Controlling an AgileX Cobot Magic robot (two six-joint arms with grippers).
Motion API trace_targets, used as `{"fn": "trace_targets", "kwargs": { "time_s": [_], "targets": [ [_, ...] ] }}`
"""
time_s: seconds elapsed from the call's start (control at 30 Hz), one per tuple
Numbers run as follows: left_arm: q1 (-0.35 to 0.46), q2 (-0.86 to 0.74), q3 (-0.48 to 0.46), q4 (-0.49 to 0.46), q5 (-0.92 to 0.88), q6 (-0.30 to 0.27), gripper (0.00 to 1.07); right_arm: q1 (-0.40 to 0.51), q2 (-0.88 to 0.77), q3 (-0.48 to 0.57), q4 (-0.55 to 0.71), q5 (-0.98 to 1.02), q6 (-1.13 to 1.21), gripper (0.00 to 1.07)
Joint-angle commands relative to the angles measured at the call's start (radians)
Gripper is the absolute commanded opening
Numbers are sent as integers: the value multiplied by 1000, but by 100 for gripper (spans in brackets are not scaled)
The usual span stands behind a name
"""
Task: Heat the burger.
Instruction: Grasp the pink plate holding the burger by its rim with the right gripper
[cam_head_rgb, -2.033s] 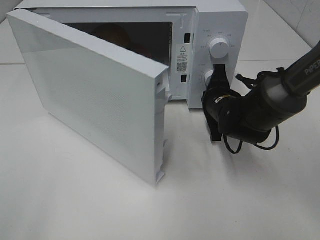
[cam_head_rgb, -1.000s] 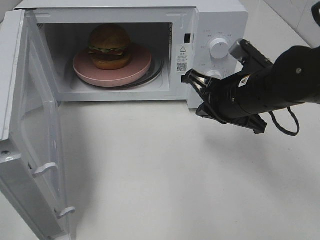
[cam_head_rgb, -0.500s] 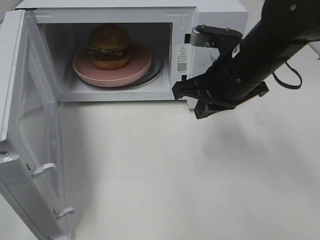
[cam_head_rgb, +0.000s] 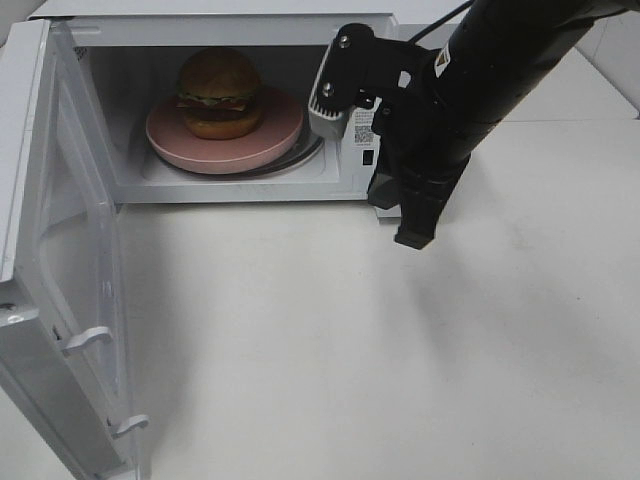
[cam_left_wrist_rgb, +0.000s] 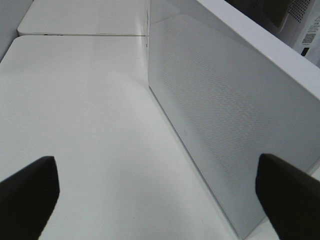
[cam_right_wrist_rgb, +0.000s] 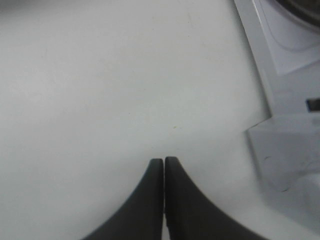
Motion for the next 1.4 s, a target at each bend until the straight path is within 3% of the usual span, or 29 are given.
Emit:
{"fn": "trace_targets", "kwargs": {
  "time_s": [0.03,0.1,0.17,0.2,0.3,0.37,0.47,0.5,0.53,0.77,1.4],
  "targets": [
    [5,-8,-1,-3,-10,-3,100,4,-9,-7,-35,-12,-127,5],
    [5,-8,-1,-3,-10,-3,100,4,-9,-7,-60,-29,-278,19],
    [5,-8,-1,-3,-10,-3,100,4,-9,-7,-68,-40,-290,26],
    [5,-8,-1,-3,-10,-3,100,4,-9,-7,-77,-62,-293,40],
    [5,-8,-1,-3,-10,-3,100,9,-9,-7,-82,-77,-293,48],
    [5,-8,-1,-3,-10,-3,100,40,-5,-7,-124,-155,-293,81],
    [5,-8,-1,-3,-10,-3,100,48,0,-7,-125,-176,-293,88],
    [5,-8,-1,-3,-10,-3,100,60,13,-8,-125,-204,-292,98],
    [5,-8,-1,-3,-10,-3,100,71,33,-8,-143,-226,-293,101],
    [5,-8,-1,-4,-10,-3,100,97,110,-45,-176,-251,-290,98],
    [5,-8,-1,-3,-10,-3,100,108,440,-376,-220,-236,-243,94]
  ]
}}
